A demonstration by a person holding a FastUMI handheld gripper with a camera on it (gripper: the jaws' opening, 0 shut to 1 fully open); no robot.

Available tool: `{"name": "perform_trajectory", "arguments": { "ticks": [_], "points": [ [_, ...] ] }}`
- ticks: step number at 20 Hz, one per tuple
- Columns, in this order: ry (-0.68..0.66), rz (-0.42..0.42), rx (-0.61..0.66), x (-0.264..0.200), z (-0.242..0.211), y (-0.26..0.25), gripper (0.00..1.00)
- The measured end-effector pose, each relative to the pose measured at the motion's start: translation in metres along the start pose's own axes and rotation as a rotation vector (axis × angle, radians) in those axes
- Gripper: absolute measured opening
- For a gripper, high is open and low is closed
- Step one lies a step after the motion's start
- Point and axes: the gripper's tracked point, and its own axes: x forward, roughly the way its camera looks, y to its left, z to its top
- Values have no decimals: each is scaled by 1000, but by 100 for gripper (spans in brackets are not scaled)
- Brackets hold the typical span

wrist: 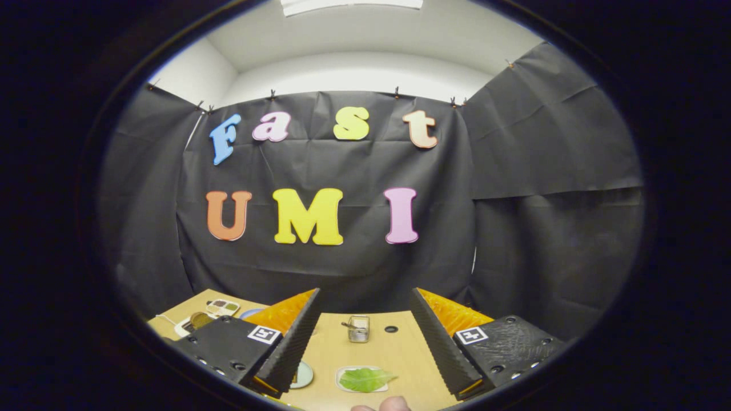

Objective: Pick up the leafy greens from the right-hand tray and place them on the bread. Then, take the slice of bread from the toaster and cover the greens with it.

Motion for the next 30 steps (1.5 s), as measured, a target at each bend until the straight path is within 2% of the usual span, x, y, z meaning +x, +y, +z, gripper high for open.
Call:
{"name": "perform_trajectory", "arguments": {
  "ticks": [5, 10, 18, 23, 27, 30],
  "points": [
    [49, 5, -8, 4, -28, -14, 95],
    [111, 18, 0, 17, -76, -30, 95],
    [269, 59, 50, 51, -195, -48, 95],
    [365, 46, 48, 97, -280, -71, 95],
    [474, 57, 60, 130, -349, -73, 96],
    [540, 62, 59, 143, -384, -71, 96]
  ]
}}
